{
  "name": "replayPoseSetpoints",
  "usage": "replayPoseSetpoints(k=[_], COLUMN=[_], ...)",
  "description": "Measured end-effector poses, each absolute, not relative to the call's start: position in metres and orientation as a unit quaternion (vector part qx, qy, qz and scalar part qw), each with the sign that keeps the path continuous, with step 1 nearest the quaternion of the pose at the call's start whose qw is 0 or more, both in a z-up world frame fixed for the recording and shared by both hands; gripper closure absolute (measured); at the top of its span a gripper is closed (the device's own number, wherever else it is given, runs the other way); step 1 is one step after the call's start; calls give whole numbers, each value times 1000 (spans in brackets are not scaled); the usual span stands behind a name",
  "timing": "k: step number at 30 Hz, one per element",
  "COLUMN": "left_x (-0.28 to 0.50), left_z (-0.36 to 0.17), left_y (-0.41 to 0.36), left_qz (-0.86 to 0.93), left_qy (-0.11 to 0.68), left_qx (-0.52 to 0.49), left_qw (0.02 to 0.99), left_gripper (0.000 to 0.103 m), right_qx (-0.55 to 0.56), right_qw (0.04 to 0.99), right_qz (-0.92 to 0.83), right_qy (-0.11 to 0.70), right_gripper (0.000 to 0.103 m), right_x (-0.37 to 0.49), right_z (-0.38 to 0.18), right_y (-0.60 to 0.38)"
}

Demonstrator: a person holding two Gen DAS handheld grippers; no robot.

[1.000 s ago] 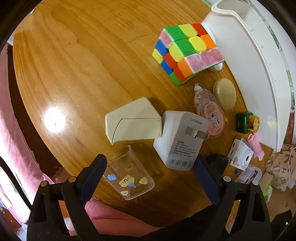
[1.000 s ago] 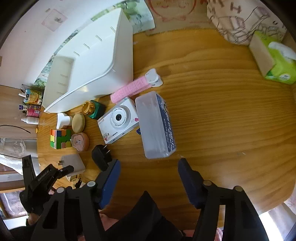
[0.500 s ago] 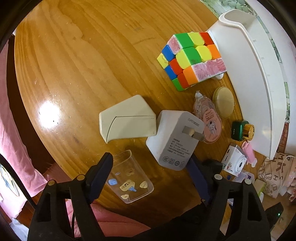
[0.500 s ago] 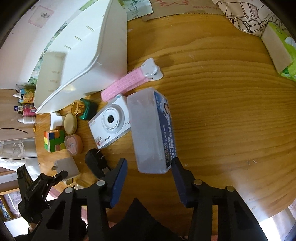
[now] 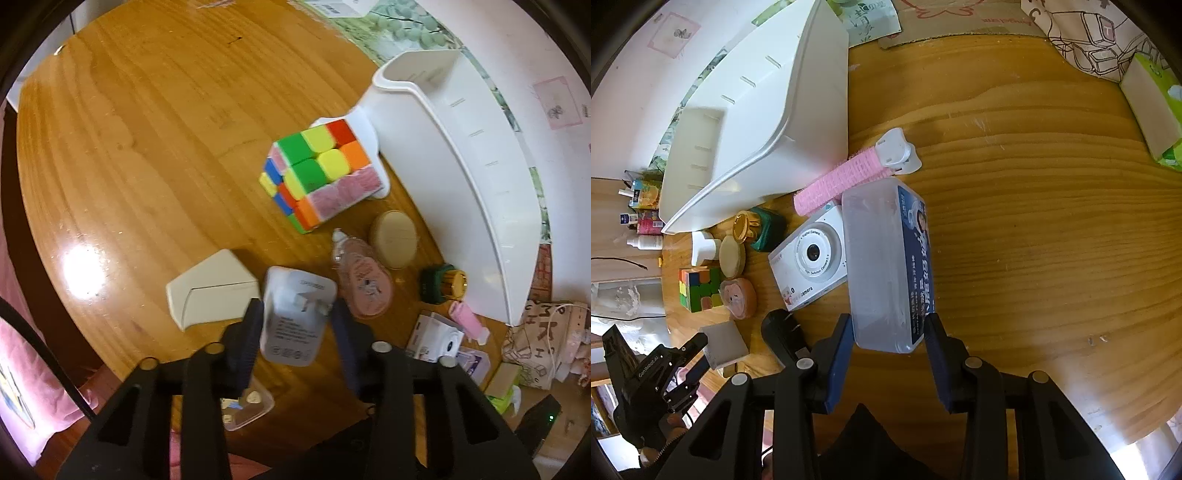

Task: Organize rigid objects
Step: 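Close the right tool on the clear box while the left tool grasps the white charger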

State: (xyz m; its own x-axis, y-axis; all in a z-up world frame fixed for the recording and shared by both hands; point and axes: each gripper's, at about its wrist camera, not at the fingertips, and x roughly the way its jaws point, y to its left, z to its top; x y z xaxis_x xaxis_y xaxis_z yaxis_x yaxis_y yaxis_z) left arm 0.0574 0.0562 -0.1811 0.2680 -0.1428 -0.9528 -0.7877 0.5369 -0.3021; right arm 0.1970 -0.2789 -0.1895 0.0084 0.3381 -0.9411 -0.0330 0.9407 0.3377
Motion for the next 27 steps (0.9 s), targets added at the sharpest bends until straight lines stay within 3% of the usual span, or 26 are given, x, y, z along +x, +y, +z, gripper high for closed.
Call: replayPoseSetpoints(k=[11,16,27], left_x=[61,56,30], left_z=[-182,-176,-156], left_y=[48,44,30], left_qz=[235,232,224], left_qy=[559,553,523], left_qx=[-414,-409,-397], left_qw=[679,688,720], left_gripper=[66,75,77], right_qx=[126,124,98], right_qw=[712,723,762], right_qz=[129,134,146], right_qy=[679,666,623], right_gripper=[65,65,66], right_x=[196,190,170], right_z=[-184,-176,-149], right_y=[-288,-291,-292])
